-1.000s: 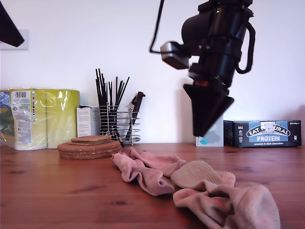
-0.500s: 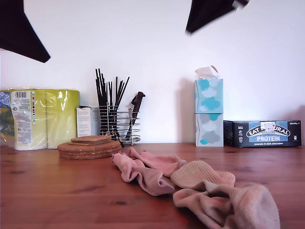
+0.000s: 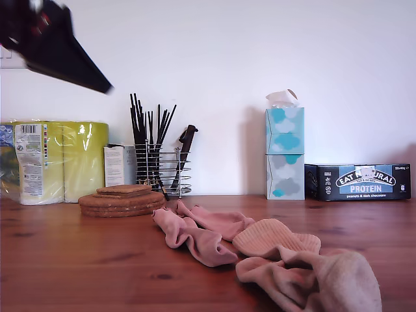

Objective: Pair up the socks based on colour and pattern, by placing each sock on top of its pair

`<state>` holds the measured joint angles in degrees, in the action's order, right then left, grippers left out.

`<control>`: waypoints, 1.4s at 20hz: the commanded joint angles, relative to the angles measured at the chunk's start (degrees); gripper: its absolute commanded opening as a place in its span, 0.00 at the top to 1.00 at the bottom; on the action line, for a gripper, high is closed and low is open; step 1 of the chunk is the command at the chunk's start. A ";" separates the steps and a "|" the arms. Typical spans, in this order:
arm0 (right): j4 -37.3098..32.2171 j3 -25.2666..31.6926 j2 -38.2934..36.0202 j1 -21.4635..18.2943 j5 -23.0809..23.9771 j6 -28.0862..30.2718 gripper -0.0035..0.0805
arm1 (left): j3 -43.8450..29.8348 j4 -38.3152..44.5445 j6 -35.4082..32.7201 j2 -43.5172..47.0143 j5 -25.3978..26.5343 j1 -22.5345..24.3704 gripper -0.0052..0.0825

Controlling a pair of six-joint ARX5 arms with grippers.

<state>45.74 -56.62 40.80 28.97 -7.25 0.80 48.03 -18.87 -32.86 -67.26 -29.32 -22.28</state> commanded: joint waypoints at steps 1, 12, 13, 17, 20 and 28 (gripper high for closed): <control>4.13 0.66 -2.99 0.39 -1.20 -1.03 0.97 | -0.52 3.56 -8.96 -2.95 -1.11 -1.55 0.84; 13.73 0.66 -8.98 0.37 -1.14 -1.18 0.97 | 16.26 -0.85 -30.34 -30.36 10.91 -14.69 0.41; 13.77 0.66 -9.01 0.37 -1.09 -0.63 0.97 | 18.32 -3.50 -31.34 -32.50 11.54 -15.17 0.41; 13.77 0.66 -8.98 0.37 -1.11 0.94 0.97 | 22.56 -9.16 -34.62 -39.15 14.82 -15.96 0.41; 14.01 0.66 -9.01 0.37 -1.14 1.25 0.97 | 23.19 -9.81 -36.35 -42.14 15.80 -16.09 0.43; 14.99 0.68 -9.01 0.37 -1.16 2.27 0.97 | 23.23 -8.20 -36.59 -43.95 14.58 -16.50 0.59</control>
<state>61.08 -56.75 32.08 28.97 -8.40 2.90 70.85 -27.11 -69.21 -109.65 -14.06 -38.41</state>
